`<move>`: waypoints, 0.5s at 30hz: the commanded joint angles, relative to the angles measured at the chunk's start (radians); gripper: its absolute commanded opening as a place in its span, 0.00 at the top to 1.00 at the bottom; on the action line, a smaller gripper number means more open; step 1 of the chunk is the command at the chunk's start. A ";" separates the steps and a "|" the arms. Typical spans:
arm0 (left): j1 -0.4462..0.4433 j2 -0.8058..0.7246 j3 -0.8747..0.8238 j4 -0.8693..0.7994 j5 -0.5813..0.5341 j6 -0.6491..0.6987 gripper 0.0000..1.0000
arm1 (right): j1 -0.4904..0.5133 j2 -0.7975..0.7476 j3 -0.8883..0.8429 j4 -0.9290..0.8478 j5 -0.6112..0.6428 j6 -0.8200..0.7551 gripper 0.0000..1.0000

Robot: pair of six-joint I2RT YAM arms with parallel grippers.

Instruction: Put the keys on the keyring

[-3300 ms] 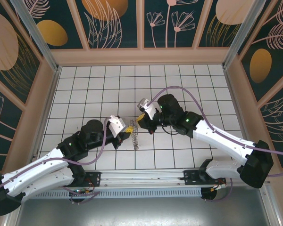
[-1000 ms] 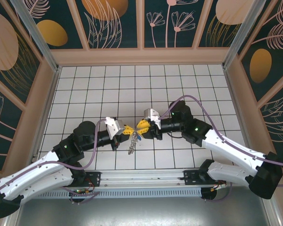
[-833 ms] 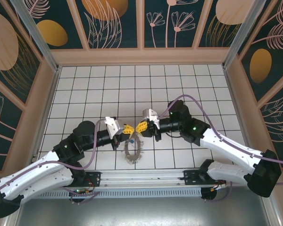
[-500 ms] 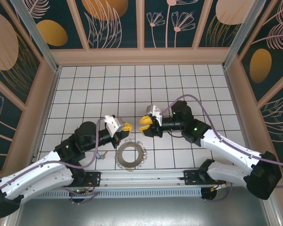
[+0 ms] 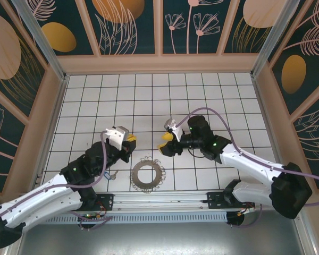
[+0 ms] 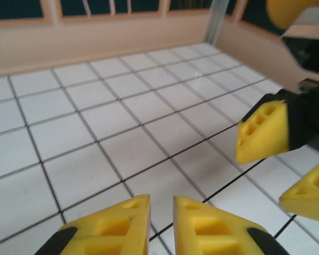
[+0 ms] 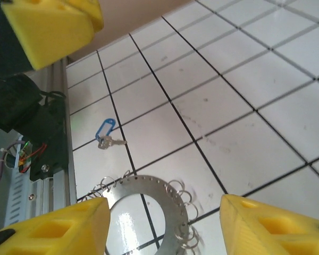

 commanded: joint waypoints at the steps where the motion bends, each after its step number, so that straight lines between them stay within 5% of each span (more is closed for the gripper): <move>1: -0.001 0.052 -0.018 -0.038 -0.070 -0.090 0.74 | -0.011 0.045 -0.022 0.042 0.027 0.068 0.40; 10: 0.031 0.233 0.030 -0.239 -0.013 -0.281 0.43 | -0.070 0.114 -0.079 0.095 0.083 0.163 0.29; 15: 0.031 0.342 0.024 -0.260 0.088 -0.392 0.36 | -0.077 0.108 -0.136 0.185 0.048 0.205 0.28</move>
